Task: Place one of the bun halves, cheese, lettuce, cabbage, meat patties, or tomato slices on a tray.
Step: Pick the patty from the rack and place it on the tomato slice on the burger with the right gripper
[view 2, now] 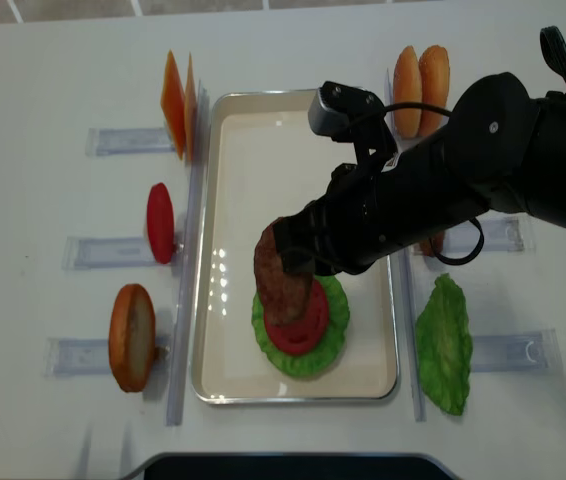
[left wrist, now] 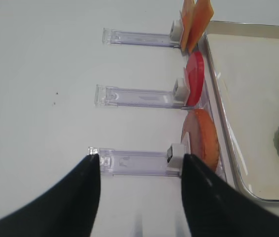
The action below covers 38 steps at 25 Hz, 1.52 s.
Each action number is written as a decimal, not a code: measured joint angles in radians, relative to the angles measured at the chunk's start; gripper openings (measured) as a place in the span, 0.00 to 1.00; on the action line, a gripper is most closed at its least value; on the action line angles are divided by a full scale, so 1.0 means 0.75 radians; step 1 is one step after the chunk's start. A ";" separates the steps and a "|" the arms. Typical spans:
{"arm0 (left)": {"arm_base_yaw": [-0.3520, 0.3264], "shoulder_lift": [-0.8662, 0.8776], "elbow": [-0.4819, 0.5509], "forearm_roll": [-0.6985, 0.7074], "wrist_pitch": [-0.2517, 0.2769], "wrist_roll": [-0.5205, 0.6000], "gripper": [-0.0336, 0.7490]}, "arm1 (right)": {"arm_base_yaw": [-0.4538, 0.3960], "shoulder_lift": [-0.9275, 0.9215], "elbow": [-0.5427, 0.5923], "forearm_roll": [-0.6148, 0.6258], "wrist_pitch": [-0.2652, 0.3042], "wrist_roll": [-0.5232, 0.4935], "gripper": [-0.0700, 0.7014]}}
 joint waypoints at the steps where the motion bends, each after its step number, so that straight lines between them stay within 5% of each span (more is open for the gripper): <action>1: 0.000 0.000 0.000 0.000 0.000 0.000 0.57 | -0.010 0.010 0.000 0.032 0.011 -0.038 0.27; 15: 0.000 0.000 0.000 0.000 0.000 0.000 0.57 | -0.066 0.157 0.000 0.244 0.154 -0.295 0.27; 38: 0.000 0.000 0.000 0.000 0.000 0.000 0.57 | -0.131 0.228 0.000 0.236 0.197 -0.325 0.31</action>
